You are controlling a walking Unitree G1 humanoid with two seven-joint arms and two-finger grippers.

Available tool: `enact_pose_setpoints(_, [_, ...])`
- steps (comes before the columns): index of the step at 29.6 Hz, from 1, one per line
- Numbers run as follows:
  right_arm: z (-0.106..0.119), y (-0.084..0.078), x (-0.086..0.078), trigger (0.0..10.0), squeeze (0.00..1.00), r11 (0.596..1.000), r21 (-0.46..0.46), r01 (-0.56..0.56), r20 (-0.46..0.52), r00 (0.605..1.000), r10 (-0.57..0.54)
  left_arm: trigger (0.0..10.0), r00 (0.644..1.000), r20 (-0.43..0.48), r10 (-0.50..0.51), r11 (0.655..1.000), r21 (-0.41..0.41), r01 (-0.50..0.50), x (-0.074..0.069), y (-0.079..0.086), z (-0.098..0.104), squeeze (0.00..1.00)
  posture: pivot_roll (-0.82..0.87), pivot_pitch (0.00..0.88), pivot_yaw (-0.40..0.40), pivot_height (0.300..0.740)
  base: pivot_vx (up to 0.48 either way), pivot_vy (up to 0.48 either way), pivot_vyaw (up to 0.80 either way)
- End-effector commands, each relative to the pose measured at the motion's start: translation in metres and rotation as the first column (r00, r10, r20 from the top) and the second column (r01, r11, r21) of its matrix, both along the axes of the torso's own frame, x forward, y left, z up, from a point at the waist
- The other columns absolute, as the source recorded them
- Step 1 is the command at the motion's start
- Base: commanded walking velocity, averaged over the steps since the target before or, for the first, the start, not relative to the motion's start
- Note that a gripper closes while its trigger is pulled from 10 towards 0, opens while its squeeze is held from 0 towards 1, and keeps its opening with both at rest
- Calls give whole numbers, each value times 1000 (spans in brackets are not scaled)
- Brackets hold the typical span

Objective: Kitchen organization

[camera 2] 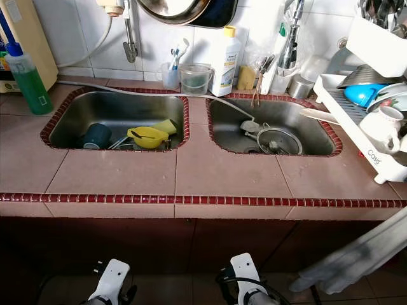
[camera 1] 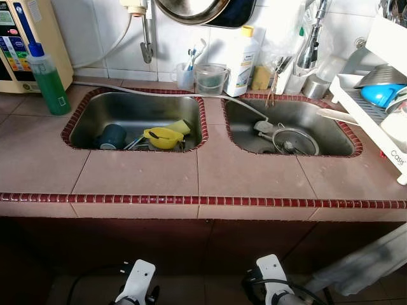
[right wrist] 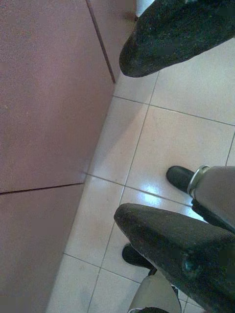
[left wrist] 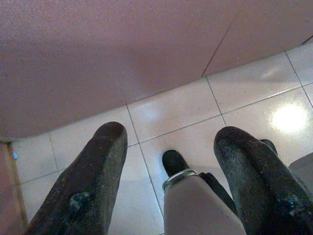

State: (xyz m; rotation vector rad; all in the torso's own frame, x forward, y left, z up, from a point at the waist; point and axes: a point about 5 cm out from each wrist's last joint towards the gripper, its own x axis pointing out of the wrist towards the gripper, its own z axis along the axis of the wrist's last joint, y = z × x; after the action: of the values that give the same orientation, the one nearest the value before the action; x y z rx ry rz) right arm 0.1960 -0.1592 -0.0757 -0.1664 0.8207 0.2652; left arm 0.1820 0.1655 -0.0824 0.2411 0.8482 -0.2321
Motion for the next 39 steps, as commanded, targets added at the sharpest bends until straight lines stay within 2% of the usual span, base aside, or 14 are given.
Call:
enact_pose_setpoints(1, [0, -4, 0, 10000, 0, 1000, -11, 17, -2, 1000, -17, 10000, 1000, -6, -7, 1000, 9, 7, 0, -2, -1, 0, -51, 0, -47, 740, 0, 0, 0])
enact_pose_setpoints(18, [0, -4, 0, 10000, 0, 1000, -11, 17, -2, 1000, -17, 10000, 1000, -6, -7, 1000, 9, 7, 0, -2, -1, 0, -51, 0, -47, 740, 0, 0, 0])
enact_pose_setpoints(19, [-2, -3, -2, 10000, 0, 1000, -15, 20, -14, 1000, -20, 10000, 1000, -17, -1, 1000, 20, 1, -2, -1, -2, 0, -51, 0, -48, 740, 0, 0, 0])
enact_pose_setpoints(20, [-9, -14, -19, 10000, 0, 997, -42, 64, -59, 996, -66, 10000, 997, -14, 70, 997, 27, -70, -2, 7, -2, 0, -82, 0, -46, 740, 0, 0, 0])
enact_pose_setpoints(22, [-12, -18, -25, 10000, 0, 996, -52, 77, -72, 994, -81, 10000, 995, -10, 103, 995, 20, -103, -2, 10, -1, 0, -82, 0, -46, 740, 0, 0, 0])
enact_pose_setpoints(39, [-12, -15, -26, 10000, 0, 997, -59, 39, -75, 996, -43, 10000, 994, -11, 111, 994, 2, -111, -5, 6, -3, 0, -66, 0, -62, 740, 0, 0, 0])
